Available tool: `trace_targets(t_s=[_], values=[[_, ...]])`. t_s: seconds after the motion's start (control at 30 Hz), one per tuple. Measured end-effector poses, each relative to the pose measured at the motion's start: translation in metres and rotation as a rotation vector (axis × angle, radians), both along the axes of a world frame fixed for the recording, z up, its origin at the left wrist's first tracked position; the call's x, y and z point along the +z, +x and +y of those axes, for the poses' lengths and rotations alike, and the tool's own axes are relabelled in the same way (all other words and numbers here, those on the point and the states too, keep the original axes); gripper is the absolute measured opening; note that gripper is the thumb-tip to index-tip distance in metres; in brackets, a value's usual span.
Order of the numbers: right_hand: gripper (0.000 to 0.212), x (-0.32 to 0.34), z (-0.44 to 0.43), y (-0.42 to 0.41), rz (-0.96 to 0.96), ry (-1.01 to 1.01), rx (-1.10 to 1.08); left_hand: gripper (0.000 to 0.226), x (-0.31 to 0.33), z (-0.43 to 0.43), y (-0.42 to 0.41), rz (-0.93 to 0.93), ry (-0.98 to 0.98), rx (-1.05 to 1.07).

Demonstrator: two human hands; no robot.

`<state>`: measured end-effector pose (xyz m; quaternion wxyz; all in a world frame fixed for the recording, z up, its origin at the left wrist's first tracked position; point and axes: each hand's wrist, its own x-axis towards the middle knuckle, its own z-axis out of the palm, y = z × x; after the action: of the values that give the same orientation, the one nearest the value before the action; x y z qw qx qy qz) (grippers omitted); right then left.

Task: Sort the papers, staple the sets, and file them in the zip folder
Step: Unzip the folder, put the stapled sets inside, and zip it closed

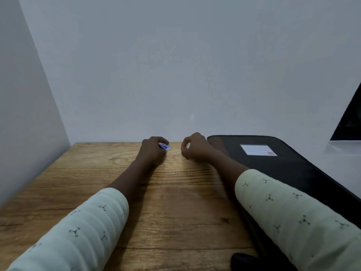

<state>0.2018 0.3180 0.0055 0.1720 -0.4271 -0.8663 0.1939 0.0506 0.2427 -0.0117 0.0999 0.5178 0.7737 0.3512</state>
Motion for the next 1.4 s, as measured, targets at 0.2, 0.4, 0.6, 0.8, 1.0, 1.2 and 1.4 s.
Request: trace_targets(t_s=[0.2,0.4,0.6,0.8,1.0,1.2,1.4], values=[[0.032,0.009,0.009,0.030,-0.182,0.062,-0.039,0.041,0.005,0.014,0.038,0.029,-0.027,-0.114],[0.039,0.018,0.011,0.036,-0.274,0.043,0.010,0.039,0.006,0.025,0.060,0.049,0.010,-0.143],[0.062,0.020,0.018,0.044,-0.324,0.051,0.055,0.029,-0.002,0.033,0.064,0.039,0.068,-0.103],[0.063,0.016,0.025,0.047,-0.285,0.064,0.060,0.033,-0.005,0.039,0.072,0.003,0.116,-0.091],[0.087,0.016,0.026,0.057,-0.150,-0.051,0.054,0.049,-0.004,0.037,0.066,-0.071,0.118,-0.110],[0.086,0.014,0.029,0.062,-0.111,-0.046,0.018,0.052,-0.006,0.037,0.064,-0.044,0.134,-0.097],[0.073,0.014,0.034,0.061,-0.176,0.005,0.008,0.042,-0.011,0.041,0.066,-0.047,0.183,-0.083]])
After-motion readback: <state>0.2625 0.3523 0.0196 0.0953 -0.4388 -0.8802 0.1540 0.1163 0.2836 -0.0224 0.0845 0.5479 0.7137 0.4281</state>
